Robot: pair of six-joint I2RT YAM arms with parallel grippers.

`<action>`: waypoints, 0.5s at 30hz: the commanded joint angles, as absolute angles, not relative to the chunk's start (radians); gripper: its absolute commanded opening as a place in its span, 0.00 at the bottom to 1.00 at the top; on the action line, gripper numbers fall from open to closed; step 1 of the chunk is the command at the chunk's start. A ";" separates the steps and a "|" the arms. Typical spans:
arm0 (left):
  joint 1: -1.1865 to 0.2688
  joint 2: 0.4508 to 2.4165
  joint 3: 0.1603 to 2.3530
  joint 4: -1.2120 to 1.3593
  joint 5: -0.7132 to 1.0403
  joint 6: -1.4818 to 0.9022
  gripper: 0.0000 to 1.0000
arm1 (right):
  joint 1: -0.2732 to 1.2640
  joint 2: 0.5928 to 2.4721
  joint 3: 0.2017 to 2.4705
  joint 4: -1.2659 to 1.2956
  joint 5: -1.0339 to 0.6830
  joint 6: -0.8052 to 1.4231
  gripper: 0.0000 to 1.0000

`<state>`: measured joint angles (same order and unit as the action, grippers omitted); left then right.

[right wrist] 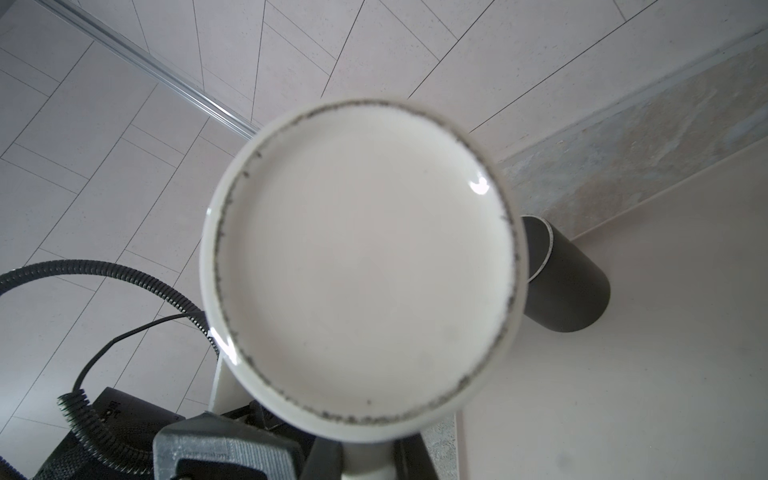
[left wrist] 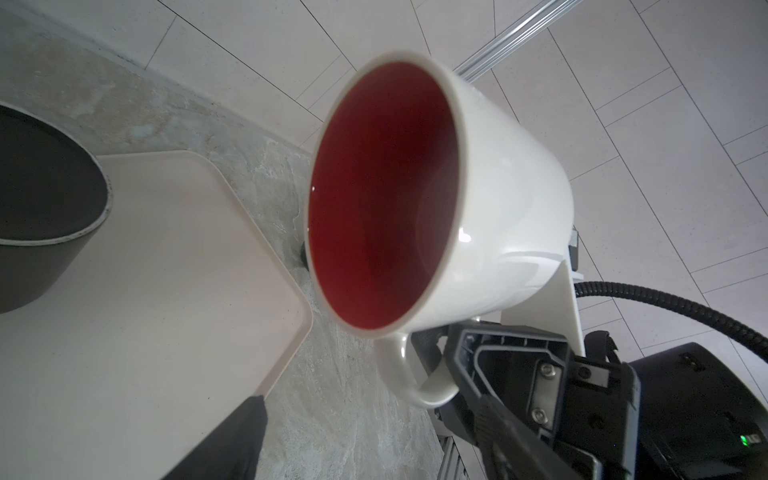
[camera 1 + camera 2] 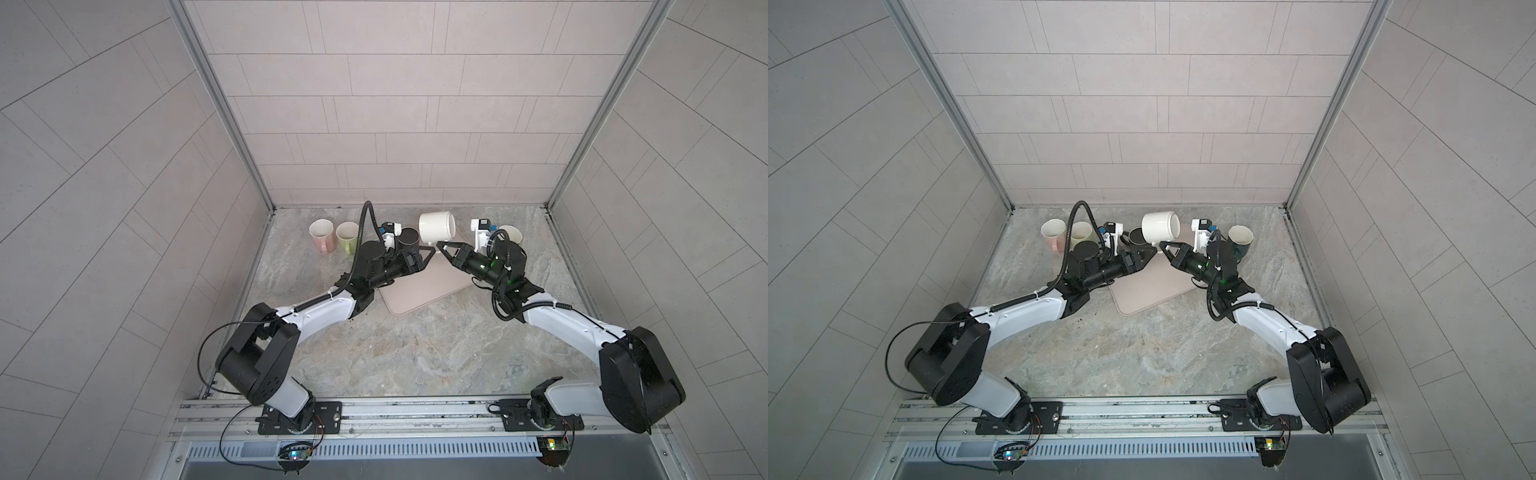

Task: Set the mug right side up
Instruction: 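Rotate the white mug with both grippers, turning its red opening upward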

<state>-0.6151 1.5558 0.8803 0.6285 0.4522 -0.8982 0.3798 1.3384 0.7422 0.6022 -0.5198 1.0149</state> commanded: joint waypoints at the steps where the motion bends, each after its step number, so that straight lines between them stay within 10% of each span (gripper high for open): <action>1: -0.630 1.581 0.935 0.676 0.461 -0.886 0.82 | 0.385 1.288 0.749 0.770 -0.547 1.058 0.00; 15: -0.641 1.548 0.970 0.603 0.385 -0.811 0.62 | 0.393 1.300 0.712 0.854 -0.542 1.086 0.00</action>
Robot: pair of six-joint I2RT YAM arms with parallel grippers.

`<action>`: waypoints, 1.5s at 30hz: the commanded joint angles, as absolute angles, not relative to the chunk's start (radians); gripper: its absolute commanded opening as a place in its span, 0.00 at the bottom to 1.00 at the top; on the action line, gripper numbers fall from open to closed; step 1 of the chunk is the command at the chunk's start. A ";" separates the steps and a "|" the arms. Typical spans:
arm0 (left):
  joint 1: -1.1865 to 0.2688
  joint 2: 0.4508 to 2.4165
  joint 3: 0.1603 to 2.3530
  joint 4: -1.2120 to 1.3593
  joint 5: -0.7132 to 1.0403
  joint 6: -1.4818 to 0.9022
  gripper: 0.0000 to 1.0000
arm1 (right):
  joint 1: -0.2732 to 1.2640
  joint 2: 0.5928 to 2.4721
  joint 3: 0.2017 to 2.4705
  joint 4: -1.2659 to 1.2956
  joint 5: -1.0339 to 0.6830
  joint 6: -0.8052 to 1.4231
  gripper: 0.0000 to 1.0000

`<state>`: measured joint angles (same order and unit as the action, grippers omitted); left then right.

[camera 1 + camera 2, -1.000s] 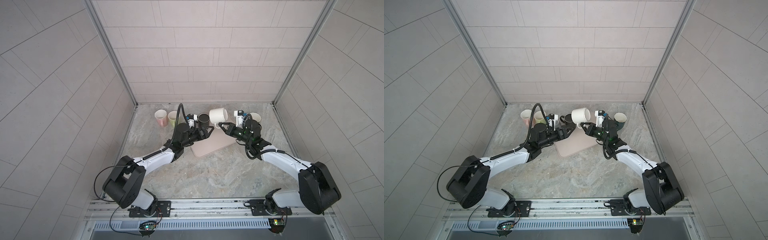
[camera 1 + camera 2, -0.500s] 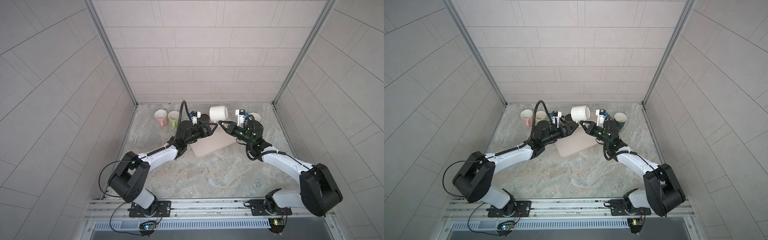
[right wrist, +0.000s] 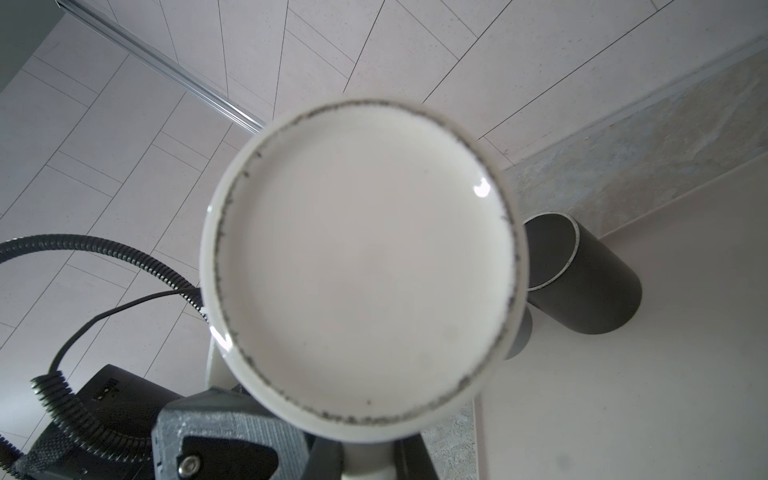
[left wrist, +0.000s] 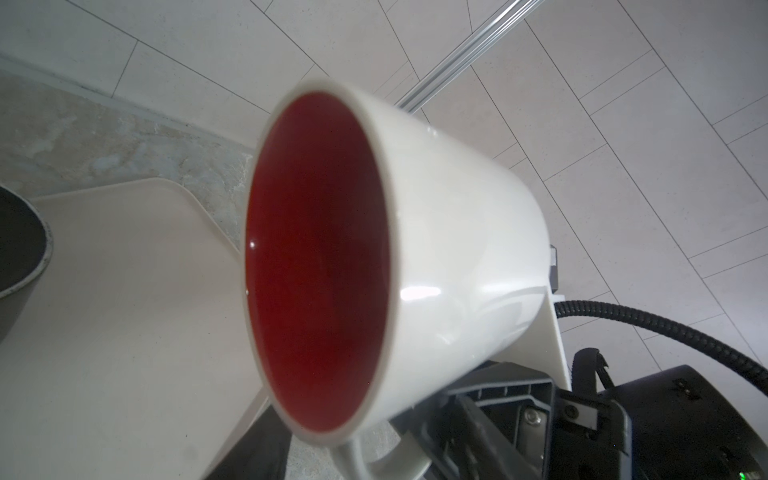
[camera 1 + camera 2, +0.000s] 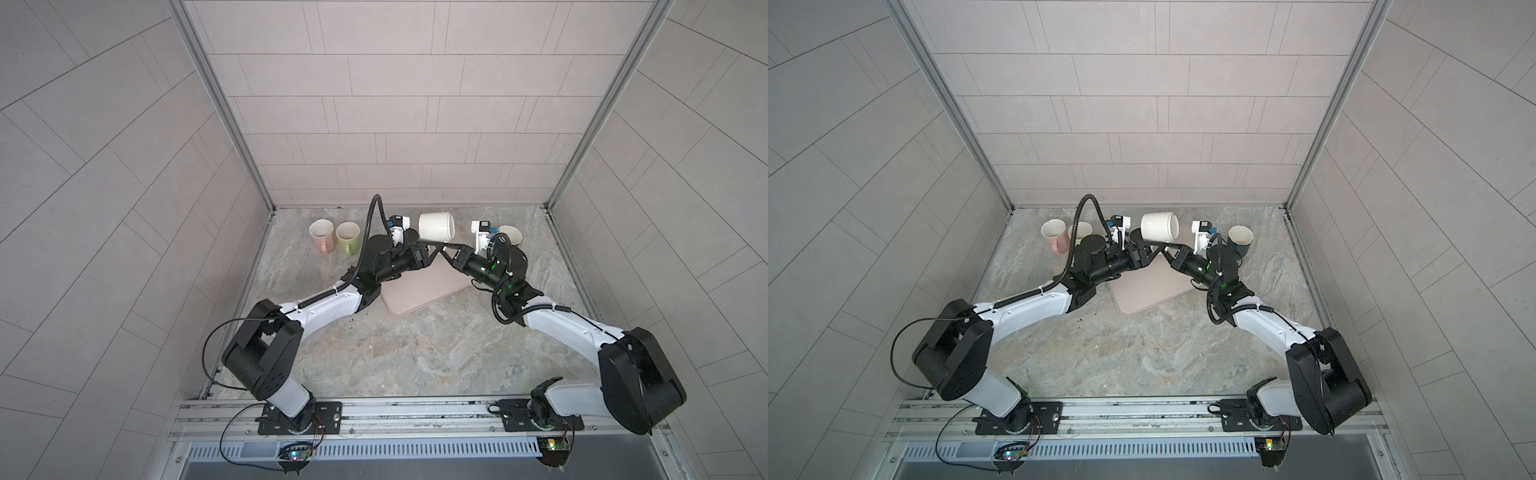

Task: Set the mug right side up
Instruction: 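Rotate the white mug with both grippers, turning its red opening upward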

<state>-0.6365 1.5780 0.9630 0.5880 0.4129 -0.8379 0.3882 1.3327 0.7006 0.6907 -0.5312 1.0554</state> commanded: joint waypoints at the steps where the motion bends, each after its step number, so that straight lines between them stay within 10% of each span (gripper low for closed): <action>1: -0.642 1.551 0.972 0.608 0.392 -0.812 0.61 | 0.393 1.302 0.710 0.866 -0.543 1.091 0.00; 32: -0.640 1.581 0.929 0.895 0.469 -0.914 0.33 | 0.390 1.374 0.701 0.905 -0.574 1.087 0.00; 37: -0.641 1.554 0.928 0.826 0.452 -0.881 0.24 | 0.391 1.362 0.703 0.856 -0.559 1.049 0.00; 39: -0.641 1.547 0.932 0.796 0.446 -0.867 0.01 | 0.391 1.358 0.701 0.845 -0.560 1.037 0.00; 45: -0.640 1.543 0.923 0.779 0.438 -0.871 0.00 | 0.405 1.343 0.696 0.818 -0.555 1.010 0.00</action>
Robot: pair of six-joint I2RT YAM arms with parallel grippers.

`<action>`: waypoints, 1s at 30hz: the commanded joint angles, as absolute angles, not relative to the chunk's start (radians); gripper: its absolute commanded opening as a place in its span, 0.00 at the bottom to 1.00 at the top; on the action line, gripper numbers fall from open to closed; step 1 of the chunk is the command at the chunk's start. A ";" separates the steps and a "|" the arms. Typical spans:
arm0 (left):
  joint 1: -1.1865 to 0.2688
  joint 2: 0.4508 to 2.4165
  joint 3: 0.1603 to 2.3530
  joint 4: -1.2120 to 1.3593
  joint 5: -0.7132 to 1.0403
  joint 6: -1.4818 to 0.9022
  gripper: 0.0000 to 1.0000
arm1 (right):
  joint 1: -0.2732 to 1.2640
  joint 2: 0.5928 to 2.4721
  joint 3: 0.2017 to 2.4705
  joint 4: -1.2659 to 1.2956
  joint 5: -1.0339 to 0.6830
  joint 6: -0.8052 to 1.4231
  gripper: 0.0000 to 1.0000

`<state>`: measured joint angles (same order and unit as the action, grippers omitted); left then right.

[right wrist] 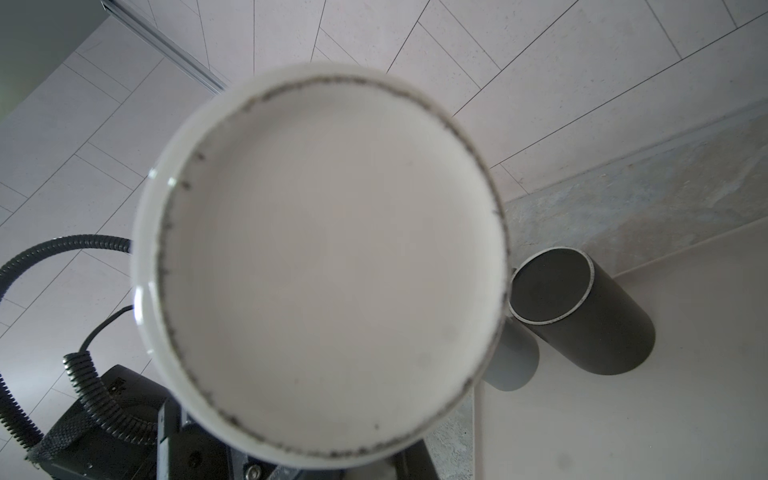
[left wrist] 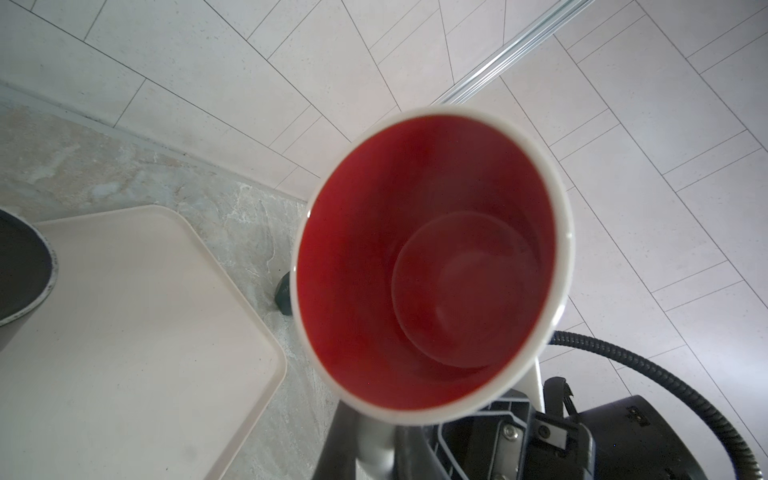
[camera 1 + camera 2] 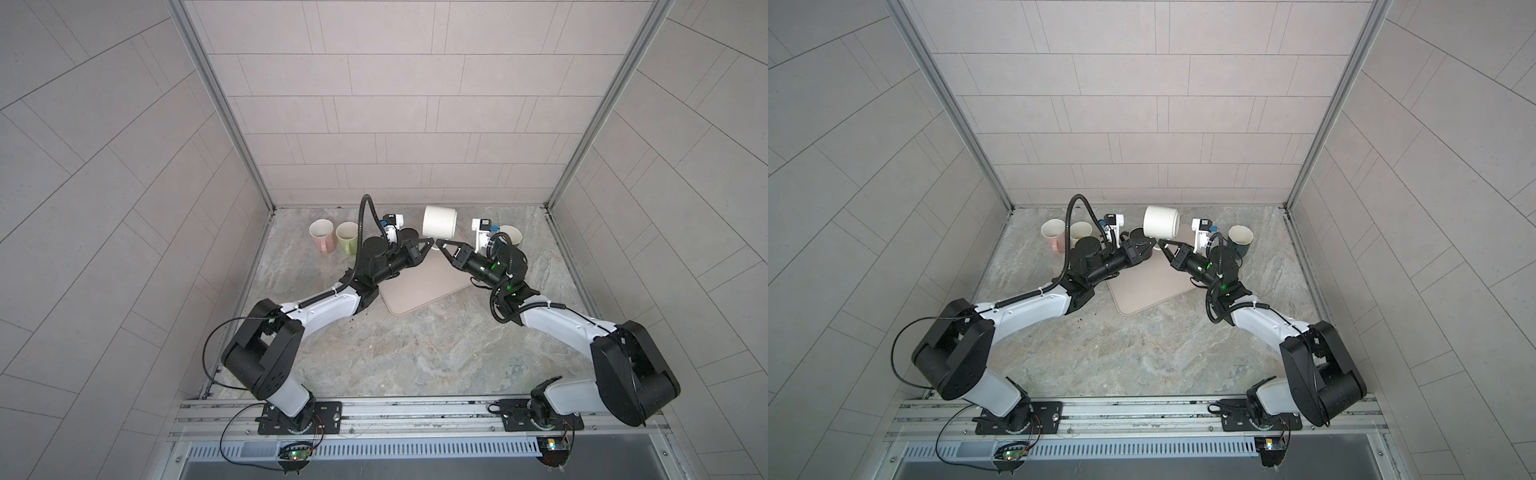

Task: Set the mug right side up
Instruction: 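Rotate the white mug with both grippers, turning its red opening upward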

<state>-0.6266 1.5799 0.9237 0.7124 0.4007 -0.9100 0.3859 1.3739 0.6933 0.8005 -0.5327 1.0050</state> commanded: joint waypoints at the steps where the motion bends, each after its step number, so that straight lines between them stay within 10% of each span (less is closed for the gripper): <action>1: -0.641 1.542 0.921 0.787 0.438 -0.873 0.00 | 0.406 1.340 0.698 0.805 -0.556 1.002 0.00; 21: -0.641 1.576 0.940 0.941 0.520 -0.944 0.00 | 0.407 1.367 0.707 0.913 -0.627 1.039 0.00; 30: -0.641 1.615 0.956 0.995 0.544 -0.979 0.15 | 0.408 1.375 0.708 0.920 -0.635 1.043 0.00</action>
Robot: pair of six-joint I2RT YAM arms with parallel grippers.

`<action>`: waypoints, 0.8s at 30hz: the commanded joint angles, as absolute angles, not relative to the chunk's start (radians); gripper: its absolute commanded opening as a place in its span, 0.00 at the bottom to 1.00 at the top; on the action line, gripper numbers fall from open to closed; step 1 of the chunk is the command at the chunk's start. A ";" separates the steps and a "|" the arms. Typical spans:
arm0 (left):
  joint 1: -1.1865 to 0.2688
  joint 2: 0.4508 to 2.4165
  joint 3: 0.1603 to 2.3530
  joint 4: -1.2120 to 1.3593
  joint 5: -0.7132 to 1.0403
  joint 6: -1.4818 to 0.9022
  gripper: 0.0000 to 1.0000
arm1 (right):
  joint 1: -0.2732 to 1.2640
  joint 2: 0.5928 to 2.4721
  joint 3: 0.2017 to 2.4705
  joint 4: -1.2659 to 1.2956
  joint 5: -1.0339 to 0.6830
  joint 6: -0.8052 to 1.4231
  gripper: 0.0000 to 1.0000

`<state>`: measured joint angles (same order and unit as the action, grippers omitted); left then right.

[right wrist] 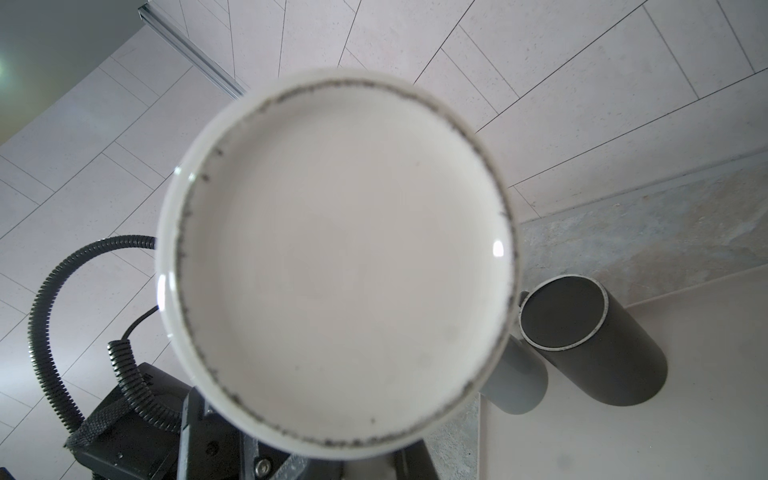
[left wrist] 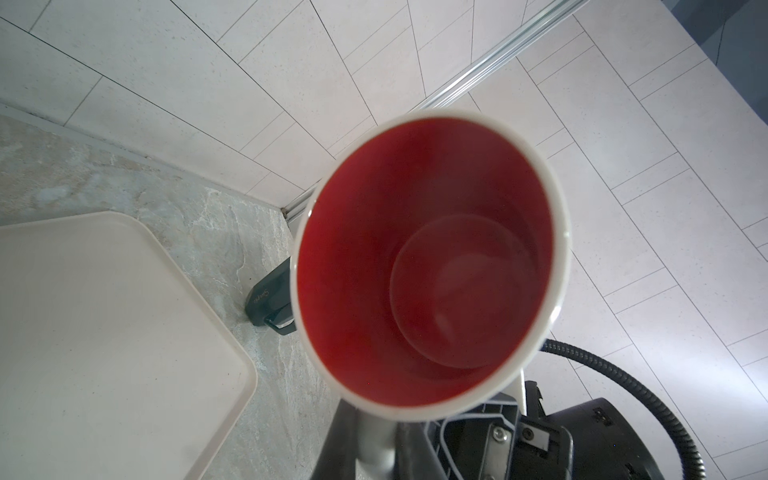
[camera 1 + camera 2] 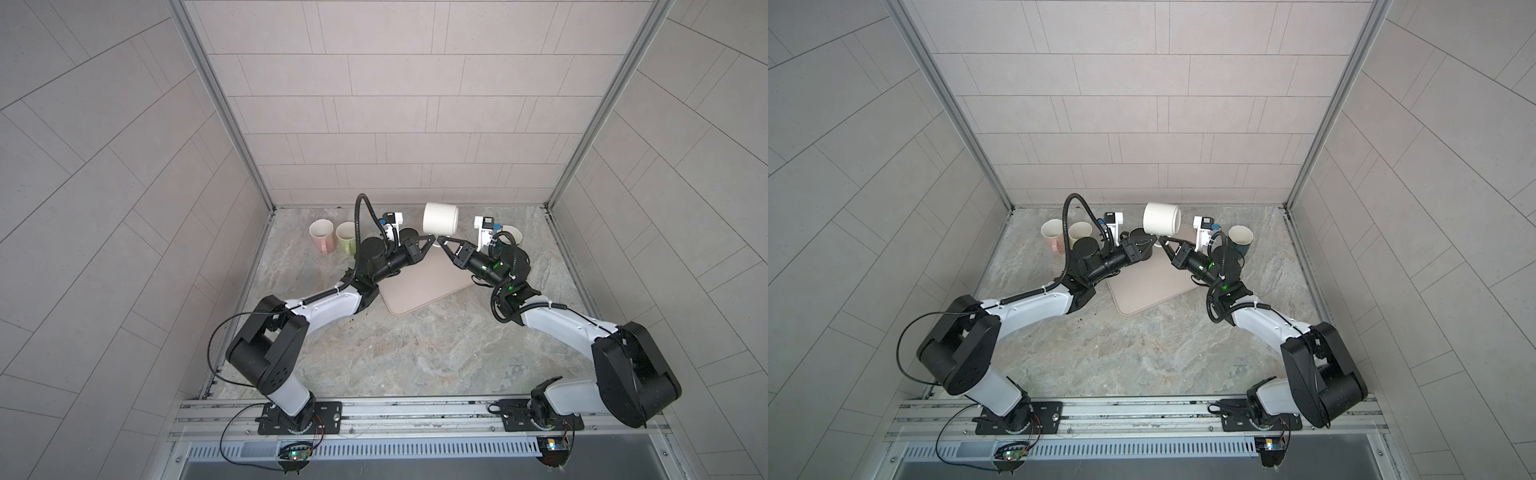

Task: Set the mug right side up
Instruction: 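Rotate the white mug with both grippers, turning its red opening upward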

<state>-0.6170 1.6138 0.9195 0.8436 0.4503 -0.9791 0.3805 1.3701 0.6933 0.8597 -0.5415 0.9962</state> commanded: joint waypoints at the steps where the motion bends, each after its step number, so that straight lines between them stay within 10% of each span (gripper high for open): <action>1: -0.640 1.617 0.958 0.996 0.549 -0.979 0.18 | 0.408 1.376 0.707 0.919 -0.639 1.043 0.00; 9: -0.641 1.631 0.967 1.028 0.575 -0.988 0.28 | 0.410 1.399 0.710 0.944 -0.652 1.051 0.00; 24: -0.641 1.630 0.976 1.137 0.623 -1.009 0.18 | 0.413 1.444 0.711 0.946 -0.661 1.063 0.00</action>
<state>-0.6060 1.6440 0.9218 0.9394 0.5011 -1.0325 0.3801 1.4151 0.6937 0.9730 -0.5655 1.0355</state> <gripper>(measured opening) 0.187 0.139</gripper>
